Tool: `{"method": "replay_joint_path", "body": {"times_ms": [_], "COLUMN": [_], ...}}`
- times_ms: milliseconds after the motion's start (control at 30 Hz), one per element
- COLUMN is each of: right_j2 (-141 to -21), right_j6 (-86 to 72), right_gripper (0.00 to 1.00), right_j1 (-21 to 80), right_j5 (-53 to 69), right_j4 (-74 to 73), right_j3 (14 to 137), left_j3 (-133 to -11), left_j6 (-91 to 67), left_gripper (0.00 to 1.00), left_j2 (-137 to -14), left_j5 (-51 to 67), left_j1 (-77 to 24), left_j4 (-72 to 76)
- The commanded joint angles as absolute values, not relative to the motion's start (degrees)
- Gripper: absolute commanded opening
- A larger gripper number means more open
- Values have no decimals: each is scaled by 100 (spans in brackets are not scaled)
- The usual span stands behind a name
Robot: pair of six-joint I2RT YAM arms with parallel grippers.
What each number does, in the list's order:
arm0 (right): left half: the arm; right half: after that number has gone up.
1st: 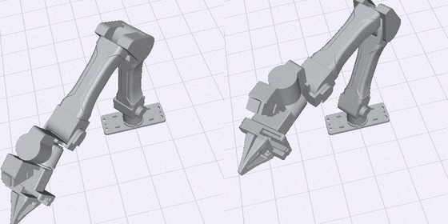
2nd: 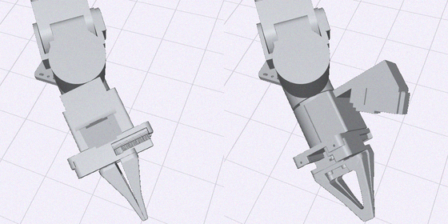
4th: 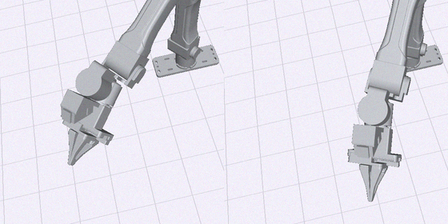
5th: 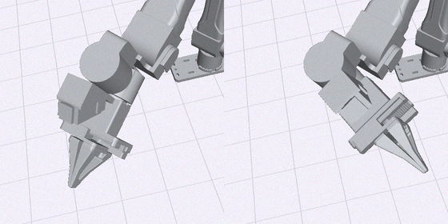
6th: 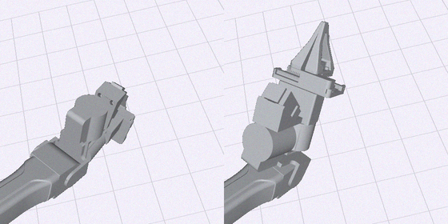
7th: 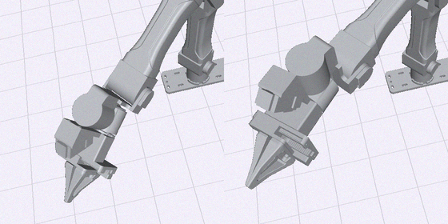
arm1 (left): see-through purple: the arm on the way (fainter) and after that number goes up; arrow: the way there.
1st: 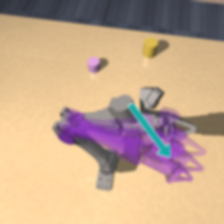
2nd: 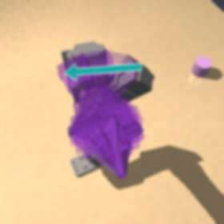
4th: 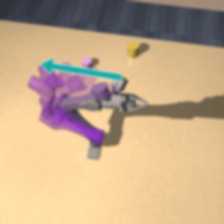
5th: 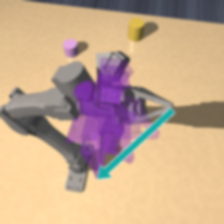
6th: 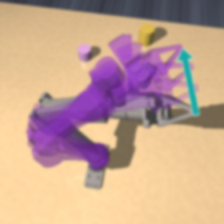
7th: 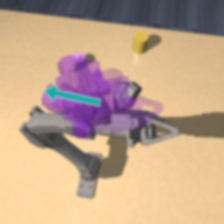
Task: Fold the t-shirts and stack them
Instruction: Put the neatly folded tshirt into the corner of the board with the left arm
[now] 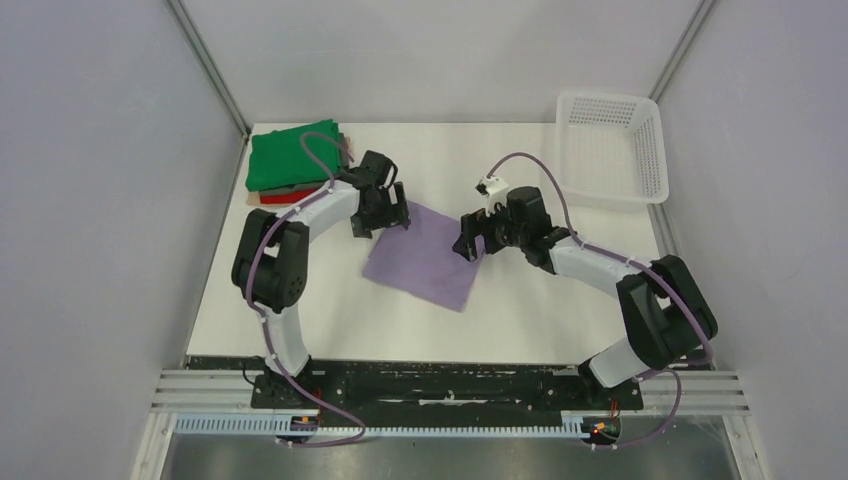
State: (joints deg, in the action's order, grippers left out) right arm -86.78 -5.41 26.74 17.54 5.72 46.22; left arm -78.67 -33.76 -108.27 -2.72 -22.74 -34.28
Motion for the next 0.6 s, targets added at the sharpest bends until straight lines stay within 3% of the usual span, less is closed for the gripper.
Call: {"method": "replay_joint_path", "body": {"times_ms": [0, 300, 567], "right_j2": [-9114, -10285, -11054], "right_j6": [-1186, -804, -517], "right_gripper": [98, 98, 98], "right_j1": [2672, 2323, 2204], "right_j5": [3136, 2690, 2538], "right_j4": [1526, 1082, 851], "right_j3": [4606, 5392, 6351], "left_j3": [-7945, -8000, -7632], "left_j6": [-2806, -2847, -2995], "left_gripper": [100, 99, 86], "left_j2": [-11176, -11554, -11561], "left_j5": [326, 147, 423], "left_j1": [-2254, -2257, -2330], "left_j4": [-3025, -3182, -2993]}}
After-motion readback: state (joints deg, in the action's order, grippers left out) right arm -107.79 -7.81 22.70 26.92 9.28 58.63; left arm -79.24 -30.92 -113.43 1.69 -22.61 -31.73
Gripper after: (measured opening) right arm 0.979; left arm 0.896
